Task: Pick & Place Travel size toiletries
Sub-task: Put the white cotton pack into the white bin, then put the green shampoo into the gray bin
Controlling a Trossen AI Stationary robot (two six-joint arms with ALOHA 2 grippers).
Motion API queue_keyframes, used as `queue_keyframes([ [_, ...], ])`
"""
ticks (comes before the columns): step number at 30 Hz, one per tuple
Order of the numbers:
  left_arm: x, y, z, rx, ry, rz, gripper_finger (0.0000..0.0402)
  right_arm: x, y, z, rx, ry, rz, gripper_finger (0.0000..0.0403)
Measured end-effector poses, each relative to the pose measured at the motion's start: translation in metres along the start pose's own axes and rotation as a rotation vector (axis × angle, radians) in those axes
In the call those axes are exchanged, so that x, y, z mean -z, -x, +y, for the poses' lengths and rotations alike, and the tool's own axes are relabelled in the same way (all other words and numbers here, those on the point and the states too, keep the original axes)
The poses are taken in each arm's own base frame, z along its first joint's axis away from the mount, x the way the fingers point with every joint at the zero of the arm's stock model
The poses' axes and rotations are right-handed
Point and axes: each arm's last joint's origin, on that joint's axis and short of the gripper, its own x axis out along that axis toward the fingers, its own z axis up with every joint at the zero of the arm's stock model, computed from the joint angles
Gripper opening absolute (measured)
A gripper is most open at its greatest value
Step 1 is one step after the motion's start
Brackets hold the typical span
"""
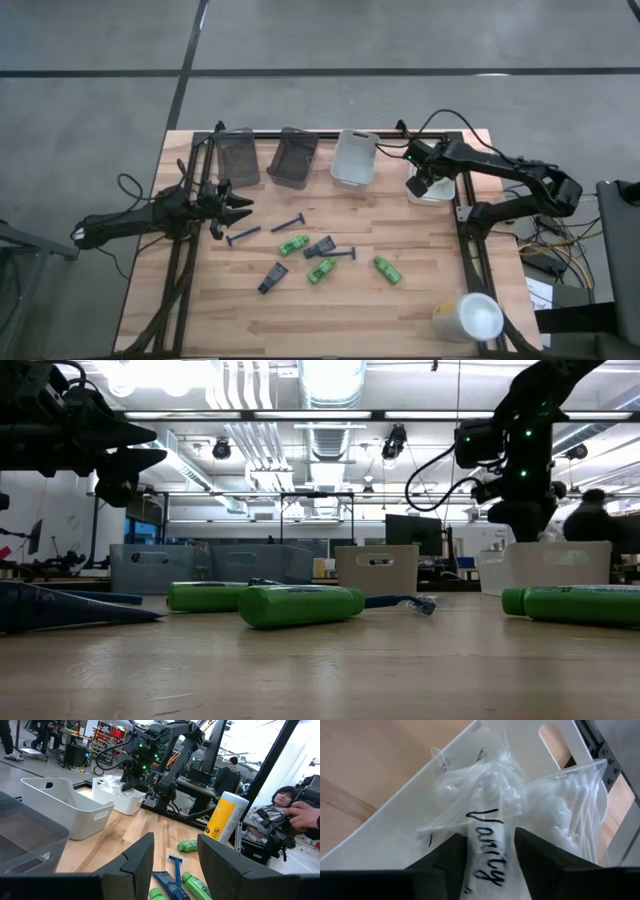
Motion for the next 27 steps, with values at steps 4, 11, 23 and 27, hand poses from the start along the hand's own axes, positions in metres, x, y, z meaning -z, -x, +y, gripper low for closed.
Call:
queue_keyframes([
  [4,0.000,0.000,0.000,0.000,0.000,0.000,0.0156,0.001,0.004,-0.002,-0.009,-0.009,-0.018,0.0198],
  [11,0.000,0.000,0.000,0.000,0.000,0.000,0.0156,0.003,0.010,-0.005,-0.018,-0.016,-0.049,0.0263],
  [23,0.000,0.000,0.000,0.000,0.000,0.000,0.0156,0.002,0.043,-0.003,-0.139,0.049,-0.139,0.0336],
  [27,0.000,0.000,0.000,0.001,0.000,0.001,0.0156,0.005,0.058,0.000,-0.195,0.083,-0.181,0.0348],
])
